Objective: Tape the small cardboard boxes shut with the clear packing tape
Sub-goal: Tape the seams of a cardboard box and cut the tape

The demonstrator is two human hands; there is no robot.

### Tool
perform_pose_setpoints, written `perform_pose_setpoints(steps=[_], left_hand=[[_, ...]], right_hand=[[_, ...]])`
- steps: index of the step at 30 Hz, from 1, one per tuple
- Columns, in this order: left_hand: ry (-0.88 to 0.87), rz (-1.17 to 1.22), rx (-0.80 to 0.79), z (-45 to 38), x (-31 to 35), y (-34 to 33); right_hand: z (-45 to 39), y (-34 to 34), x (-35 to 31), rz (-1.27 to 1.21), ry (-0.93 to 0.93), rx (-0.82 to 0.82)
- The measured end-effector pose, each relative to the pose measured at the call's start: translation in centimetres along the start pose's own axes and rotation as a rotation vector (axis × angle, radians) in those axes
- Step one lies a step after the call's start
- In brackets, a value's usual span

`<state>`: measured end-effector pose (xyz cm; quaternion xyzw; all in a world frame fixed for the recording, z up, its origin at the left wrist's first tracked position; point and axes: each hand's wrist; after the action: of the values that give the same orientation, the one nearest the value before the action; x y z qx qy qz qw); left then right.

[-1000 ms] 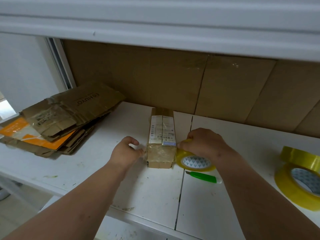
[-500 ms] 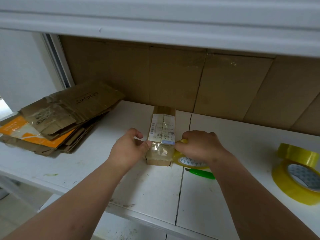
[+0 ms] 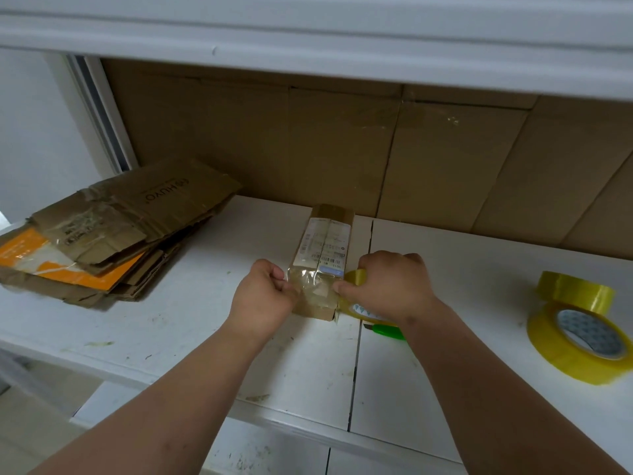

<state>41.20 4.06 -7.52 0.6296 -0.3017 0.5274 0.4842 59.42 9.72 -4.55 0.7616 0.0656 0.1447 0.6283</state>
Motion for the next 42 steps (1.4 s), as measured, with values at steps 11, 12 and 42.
perform_pose_setpoints(steps=[11,12,42], left_hand=[[-0.31,-0.536,0.012,-2.7,-0.4,2.0],[-0.33,-0.531,-0.034,-3.0,-0.6,2.3],[-0.257,-0.182,0.016,-2.9,-1.4,-0.4]], right_hand=[[0.5,0.0,0.1,-0.031,0.038,0.0],[0.5,0.0,0.1,-0.033,0.037,-0.009],[0.0,-0.4,-1.0,-0.027,-0.038,0.029]])
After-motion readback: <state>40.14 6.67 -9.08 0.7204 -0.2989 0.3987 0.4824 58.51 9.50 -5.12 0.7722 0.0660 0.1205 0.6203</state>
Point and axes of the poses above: each hand's wrist, its own z-axis away from the middle knuckle, its own y-axis out of the back of the hand, x = y × z, and after that the axes turned 11 degrees about z, right-handed
